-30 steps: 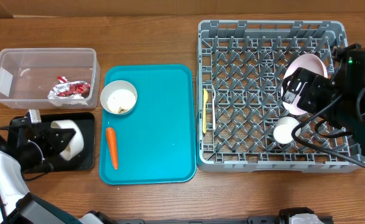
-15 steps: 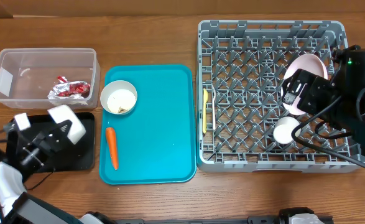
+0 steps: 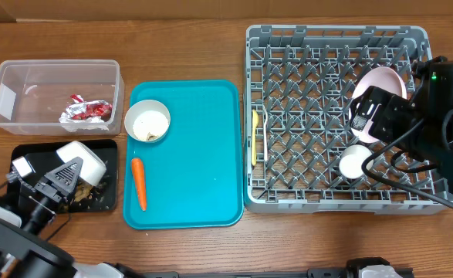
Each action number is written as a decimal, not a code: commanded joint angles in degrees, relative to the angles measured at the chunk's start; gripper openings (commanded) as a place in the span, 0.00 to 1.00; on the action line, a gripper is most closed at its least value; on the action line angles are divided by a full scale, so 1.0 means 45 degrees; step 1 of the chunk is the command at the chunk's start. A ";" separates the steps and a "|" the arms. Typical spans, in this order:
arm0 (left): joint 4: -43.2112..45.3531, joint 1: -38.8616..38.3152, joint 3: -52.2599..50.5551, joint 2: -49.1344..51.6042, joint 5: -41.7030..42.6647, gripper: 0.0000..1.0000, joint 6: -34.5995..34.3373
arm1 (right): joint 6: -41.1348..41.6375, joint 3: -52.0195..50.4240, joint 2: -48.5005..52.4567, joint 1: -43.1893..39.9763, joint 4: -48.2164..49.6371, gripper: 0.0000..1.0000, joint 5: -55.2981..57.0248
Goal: Sort waste into correct bins and load items into the dishwasher rack
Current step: 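Tip the bowl over the black tray to empty the peanuts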
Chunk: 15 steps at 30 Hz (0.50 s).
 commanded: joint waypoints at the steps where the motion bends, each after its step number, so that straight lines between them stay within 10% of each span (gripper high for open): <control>1: -0.0321 0.0015 -0.0121 0.0651 0.0831 0.05 0.0947 | -0.0068 0.0160 -0.0049 -0.0034 0.0015 1.00 0.0102; 15: -0.2327 -0.0015 -0.0087 -0.0340 0.0257 0.12 0.3483 | -0.0068 0.0160 -0.0044 -0.0034 0.0010 1.00 0.0102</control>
